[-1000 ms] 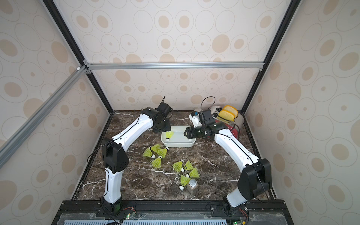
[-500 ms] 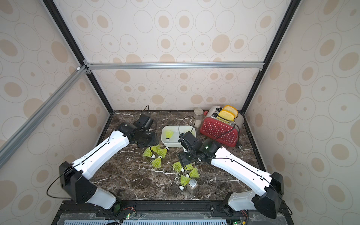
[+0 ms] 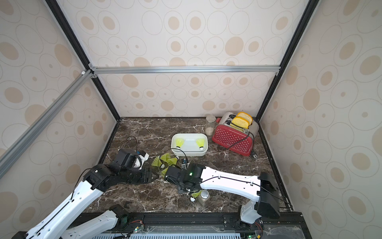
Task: Put the shuttlecocks into the storage box
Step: Pick up the shuttlecock at the center of the board.
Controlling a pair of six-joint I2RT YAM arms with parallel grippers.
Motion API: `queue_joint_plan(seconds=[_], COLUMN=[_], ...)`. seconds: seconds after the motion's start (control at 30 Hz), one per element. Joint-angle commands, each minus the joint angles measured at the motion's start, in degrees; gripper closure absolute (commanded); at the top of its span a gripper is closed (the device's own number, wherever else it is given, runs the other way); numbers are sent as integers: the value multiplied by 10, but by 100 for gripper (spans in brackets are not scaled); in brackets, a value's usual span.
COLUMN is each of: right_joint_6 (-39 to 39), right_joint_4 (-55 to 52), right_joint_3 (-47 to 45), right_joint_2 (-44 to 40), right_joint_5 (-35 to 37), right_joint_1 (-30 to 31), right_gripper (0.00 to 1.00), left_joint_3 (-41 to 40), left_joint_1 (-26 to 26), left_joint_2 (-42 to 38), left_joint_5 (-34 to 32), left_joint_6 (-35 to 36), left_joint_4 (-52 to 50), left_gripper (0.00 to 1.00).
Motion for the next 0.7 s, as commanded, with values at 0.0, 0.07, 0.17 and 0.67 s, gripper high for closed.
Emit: queue_joint_plan(seconds=[0.0, 0.07, 0.17, 0.67], right_joint_6=[124, 156, 209, 336], right_joint_4=[-35, -23, -15, 93], right_joint_3=[10, 5, -5, -134], right_joint_2=[28, 38, 50, 78], right_joint_5=[5, 7, 17, 47], right_joint_1=[21, 36, 61, 85], right_gripper=[40, 40, 39, 40], left_joint_3=[-37, -49, -65, -79], left_joint_1=[-3, -4, -4, -4], left_joint_2=[-53, -76, -106, -219], left_joint_5=[38, 43, 58, 104], left_joint_6=[15, 19, 19, 33], left_joint_4=[-36, -51, -57, -116], left_gripper=[42, 42, 43, 43])
